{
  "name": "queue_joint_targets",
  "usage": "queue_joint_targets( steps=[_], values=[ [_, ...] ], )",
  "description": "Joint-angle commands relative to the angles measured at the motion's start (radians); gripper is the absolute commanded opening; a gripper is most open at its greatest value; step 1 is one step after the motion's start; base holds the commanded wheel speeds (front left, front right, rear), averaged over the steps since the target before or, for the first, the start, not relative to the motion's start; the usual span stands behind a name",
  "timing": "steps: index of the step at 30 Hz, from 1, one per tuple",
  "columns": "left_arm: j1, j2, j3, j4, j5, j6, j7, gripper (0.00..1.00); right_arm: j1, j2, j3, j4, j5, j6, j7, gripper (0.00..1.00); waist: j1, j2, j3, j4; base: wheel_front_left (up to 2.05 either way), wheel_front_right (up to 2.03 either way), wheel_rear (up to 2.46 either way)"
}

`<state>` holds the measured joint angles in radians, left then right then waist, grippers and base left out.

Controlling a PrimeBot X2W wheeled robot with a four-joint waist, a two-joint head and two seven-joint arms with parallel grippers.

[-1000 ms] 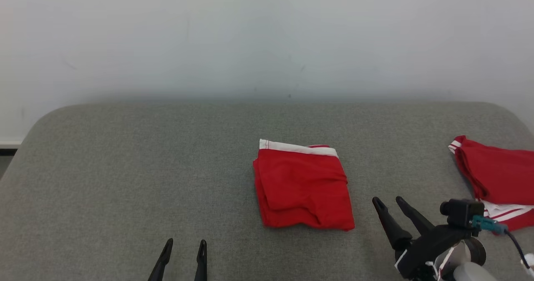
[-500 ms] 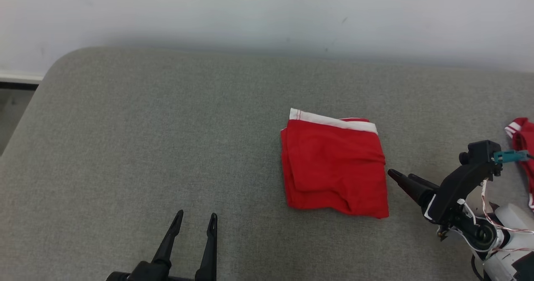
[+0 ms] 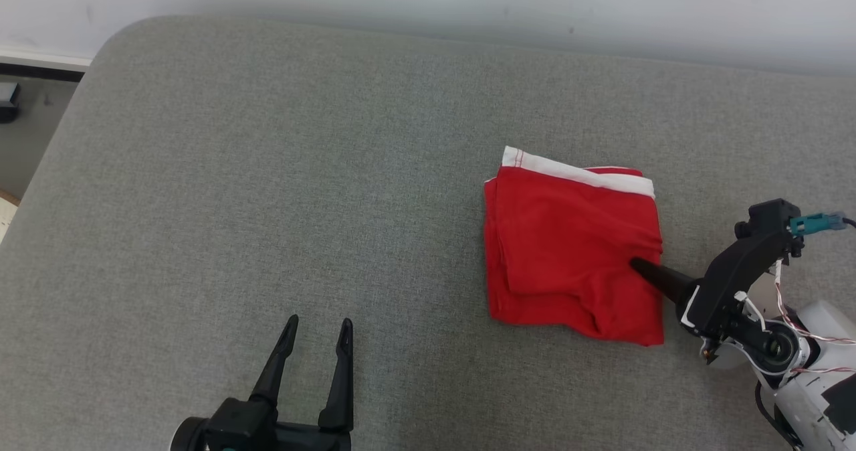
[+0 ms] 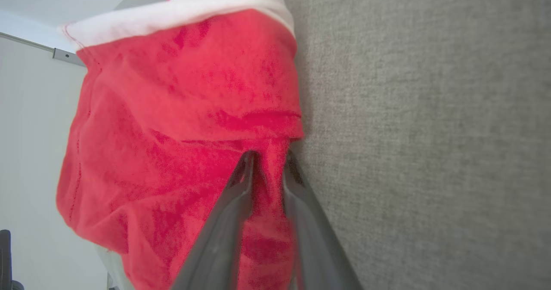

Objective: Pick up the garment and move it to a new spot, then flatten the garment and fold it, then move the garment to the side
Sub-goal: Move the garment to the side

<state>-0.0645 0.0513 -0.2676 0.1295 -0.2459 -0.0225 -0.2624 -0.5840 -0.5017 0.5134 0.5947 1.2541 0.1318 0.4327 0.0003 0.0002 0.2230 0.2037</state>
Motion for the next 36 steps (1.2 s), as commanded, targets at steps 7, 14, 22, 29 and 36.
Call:
queue_joint_targets(
  steps=[7,14,22,29,36],
  values=[
    [-0.011,-0.001,-0.002,0.006,-0.023,0.022,-0.003,1.0,0.011,-0.024,0.029,-0.007,0.013,-0.002,0.001,0.0,-0.0003,-0.0002,-0.023,-0.013,0.0,0.0,0.0],
    [0.008,-0.001,0.006,-0.01,-0.062,0.012,-0.003,1.0,-0.003,-0.078,0.072,-0.08,-0.013,-0.002,-0.001,0.0,-0.0003,-0.0002,-0.031,-0.07,0.0,0.0,0.0],
    [-0.003,-0.001,0.025,-0.021,-0.051,-0.001,-0.003,1.0,-0.03,-0.162,0.133,-0.173,-0.077,-0.002,-0.023,0.0,-0.0003,-0.0002,-0.021,-0.205,0.0,0.0,0.0],
    [-0.022,0.001,0.033,-0.033,-0.018,-0.014,-0.003,1.0,-0.063,-0.252,0.19,-0.224,-0.171,-0.002,-0.045,0.0,-0.0003,-0.0002,0.015,-0.325,0.0,0.0,0.0],
    [-0.052,0.024,0.033,-0.045,0.003,-0.028,-0.003,1.0,-0.146,-0.326,0.235,-0.245,-0.272,-0.002,-0.085,0.0,-0.0003,-0.0002,0.077,-0.42,0.0,0.0,0.0]
  ],
)
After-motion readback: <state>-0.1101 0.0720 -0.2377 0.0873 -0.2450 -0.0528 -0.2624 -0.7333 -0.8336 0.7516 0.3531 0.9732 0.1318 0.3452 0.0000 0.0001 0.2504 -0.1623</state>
